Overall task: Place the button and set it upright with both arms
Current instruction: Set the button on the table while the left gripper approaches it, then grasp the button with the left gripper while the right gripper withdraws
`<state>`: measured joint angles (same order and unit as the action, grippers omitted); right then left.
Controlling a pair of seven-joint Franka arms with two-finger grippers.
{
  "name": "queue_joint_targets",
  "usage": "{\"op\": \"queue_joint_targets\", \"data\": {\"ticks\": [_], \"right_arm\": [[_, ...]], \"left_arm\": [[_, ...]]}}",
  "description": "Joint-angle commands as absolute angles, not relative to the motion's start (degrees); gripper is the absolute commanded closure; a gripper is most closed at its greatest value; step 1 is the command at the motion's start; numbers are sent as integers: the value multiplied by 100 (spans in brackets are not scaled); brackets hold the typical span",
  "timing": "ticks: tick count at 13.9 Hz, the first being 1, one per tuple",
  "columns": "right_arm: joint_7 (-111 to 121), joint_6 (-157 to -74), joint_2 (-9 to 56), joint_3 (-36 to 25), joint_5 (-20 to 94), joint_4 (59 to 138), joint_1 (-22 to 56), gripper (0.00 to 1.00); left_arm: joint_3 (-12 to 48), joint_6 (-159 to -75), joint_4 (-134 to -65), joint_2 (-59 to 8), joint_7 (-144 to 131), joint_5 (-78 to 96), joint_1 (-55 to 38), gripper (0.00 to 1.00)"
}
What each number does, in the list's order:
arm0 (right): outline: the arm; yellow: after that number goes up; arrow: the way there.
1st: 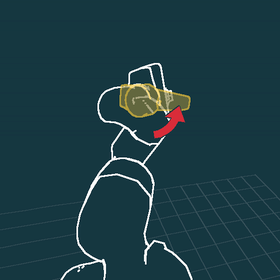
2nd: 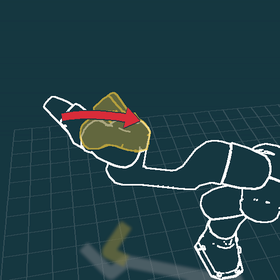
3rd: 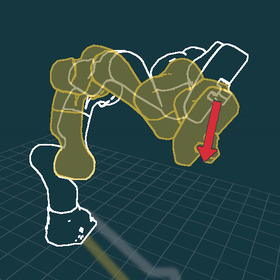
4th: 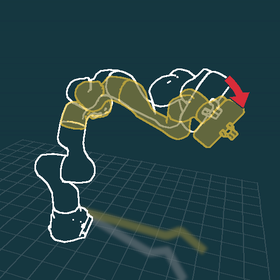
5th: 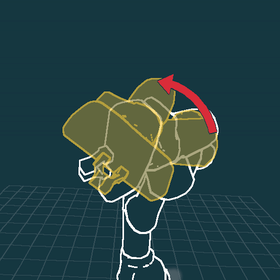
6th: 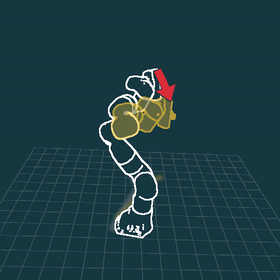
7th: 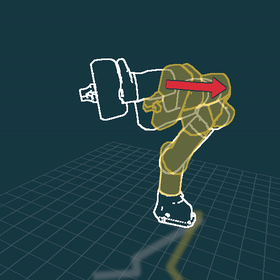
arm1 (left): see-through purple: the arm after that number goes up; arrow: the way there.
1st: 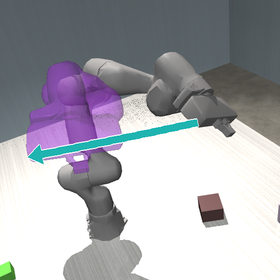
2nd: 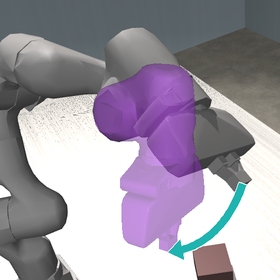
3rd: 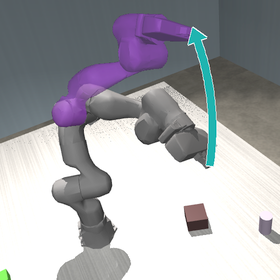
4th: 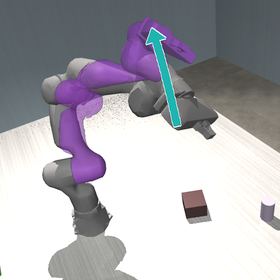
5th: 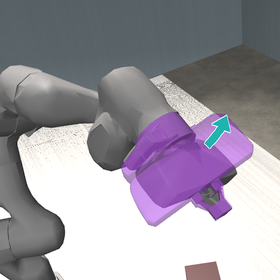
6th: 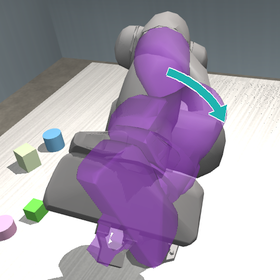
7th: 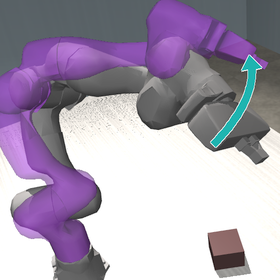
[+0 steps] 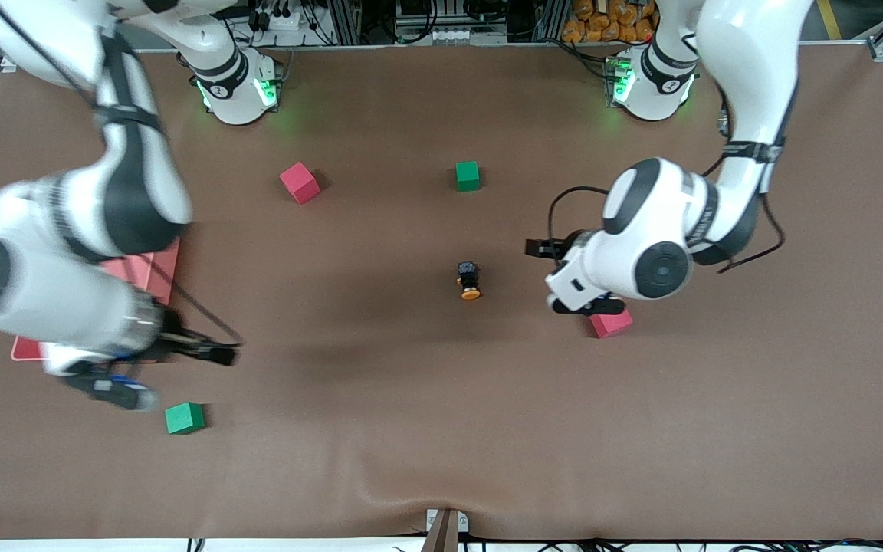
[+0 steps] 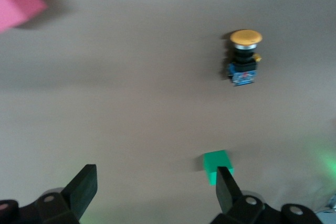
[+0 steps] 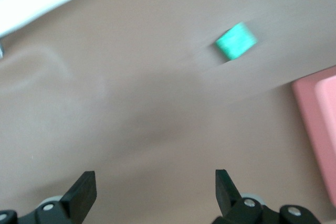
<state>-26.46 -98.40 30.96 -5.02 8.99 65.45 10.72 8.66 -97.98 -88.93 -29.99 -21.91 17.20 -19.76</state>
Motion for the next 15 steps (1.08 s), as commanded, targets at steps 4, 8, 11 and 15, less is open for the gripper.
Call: {"op": "queue_joint_targets", "data": {"ticks": [4,8,11,15], "right_arm": [[-1793,-8564,2006,-300,468,6732,353,0],[-1898,-8094,1233,360,221,7073,-141,0],[-1828,-8593,189,352,211,8344,-132,0],[-1802,-9290,-633,325,220,9518,-26,0]], "left_arm": [[817,-10159,-8034,-4051,-2531,2259,-2486,0],[817,-10862,-7937,-4420,-2522,2435,-2689,0],[809,-10942,-7490,-4850,-2654,2435,-2873,0],[791,-11144,-7322,-5114,-2768,2435,-2988,0]]}}
